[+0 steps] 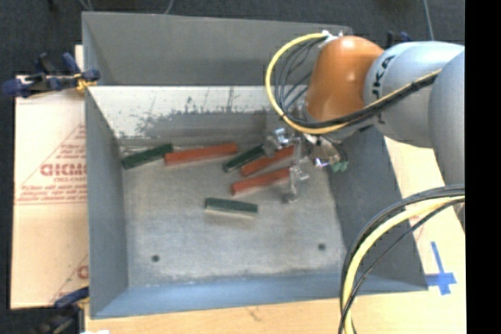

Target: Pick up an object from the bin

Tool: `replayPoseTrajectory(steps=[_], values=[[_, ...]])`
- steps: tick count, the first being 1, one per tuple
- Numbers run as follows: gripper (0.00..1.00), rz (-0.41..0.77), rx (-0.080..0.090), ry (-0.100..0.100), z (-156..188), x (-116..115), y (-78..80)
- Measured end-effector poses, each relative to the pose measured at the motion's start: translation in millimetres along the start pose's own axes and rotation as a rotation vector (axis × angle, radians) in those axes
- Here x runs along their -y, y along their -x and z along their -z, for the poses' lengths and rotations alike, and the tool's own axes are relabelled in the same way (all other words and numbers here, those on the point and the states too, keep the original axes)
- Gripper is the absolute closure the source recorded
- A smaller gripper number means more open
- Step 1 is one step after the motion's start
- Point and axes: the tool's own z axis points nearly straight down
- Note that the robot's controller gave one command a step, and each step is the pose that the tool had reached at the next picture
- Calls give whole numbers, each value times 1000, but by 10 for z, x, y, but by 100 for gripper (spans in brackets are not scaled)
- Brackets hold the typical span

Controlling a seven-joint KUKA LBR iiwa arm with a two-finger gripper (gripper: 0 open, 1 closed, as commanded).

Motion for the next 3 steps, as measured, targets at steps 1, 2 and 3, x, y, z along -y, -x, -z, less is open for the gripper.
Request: replayPoseTrajectory(steps=[1,2,3], values=[[100,0,10,-5,46,26,26],[100,297,12,-4,47,520,-224],[100,698,7,-9,51,420,-109]])
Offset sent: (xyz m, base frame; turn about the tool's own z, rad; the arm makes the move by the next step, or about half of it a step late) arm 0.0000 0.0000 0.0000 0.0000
